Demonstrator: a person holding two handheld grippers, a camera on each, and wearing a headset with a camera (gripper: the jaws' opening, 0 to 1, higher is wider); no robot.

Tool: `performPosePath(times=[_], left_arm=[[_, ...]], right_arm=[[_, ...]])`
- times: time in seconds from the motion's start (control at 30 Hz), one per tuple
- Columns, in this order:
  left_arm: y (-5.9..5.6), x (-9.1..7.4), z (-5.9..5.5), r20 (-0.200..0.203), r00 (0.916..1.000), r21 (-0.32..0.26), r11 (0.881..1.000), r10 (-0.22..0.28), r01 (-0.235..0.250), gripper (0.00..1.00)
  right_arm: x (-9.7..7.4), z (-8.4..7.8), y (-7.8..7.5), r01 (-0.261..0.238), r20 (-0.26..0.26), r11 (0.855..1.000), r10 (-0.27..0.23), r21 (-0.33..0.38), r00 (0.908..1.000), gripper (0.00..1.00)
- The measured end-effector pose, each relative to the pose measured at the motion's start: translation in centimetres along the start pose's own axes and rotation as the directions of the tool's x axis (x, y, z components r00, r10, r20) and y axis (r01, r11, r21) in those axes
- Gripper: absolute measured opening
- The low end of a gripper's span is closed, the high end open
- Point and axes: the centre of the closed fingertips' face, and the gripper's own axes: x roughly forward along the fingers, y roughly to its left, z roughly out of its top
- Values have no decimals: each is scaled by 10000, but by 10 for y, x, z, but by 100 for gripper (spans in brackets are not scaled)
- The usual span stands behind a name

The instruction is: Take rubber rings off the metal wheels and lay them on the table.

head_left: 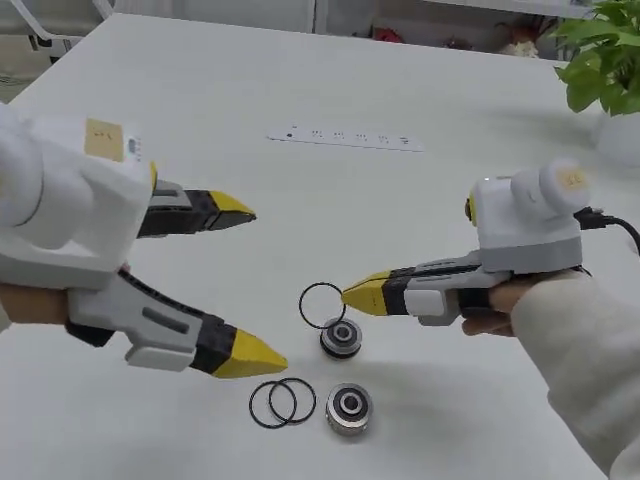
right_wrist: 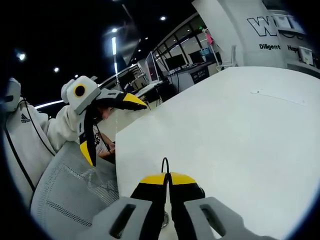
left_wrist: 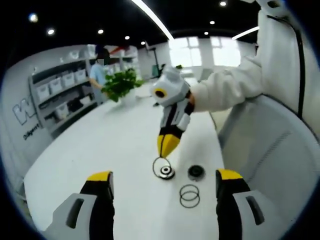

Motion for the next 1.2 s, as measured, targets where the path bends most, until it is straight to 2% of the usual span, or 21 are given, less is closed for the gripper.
performPosePath(times=[0.3,0.47,0.73,1.07,1.2], left_arm=[[-6,-34,-18,-77,9985,-532,9971,542,-545,89],[-8,-50,-31,-161,9946,-964,9899,1028,-1039,94],[-17,-57,-43,-87,9895,-1476,9785,1441,-1438,100],[-29,-63,-58,-199,9856,-2016,9649,1677,-1683,100],[-33,-65,-67,-386,9842,-2172,9599,1729,-1771,100]], right_arm=[[9,-6,12,-439,-295,9980,453,465,9985,0],[12,-11,17,-608,-520,9956,645,707,9966,0],[21,-23,29,-956,-1042,9924,1034,768,9892,0],[31,-39,38,-1265,-1633,9877,1402,918,9766,0],[35,-46,41,-1359,-1865,9857,1526,993,9705,0]])
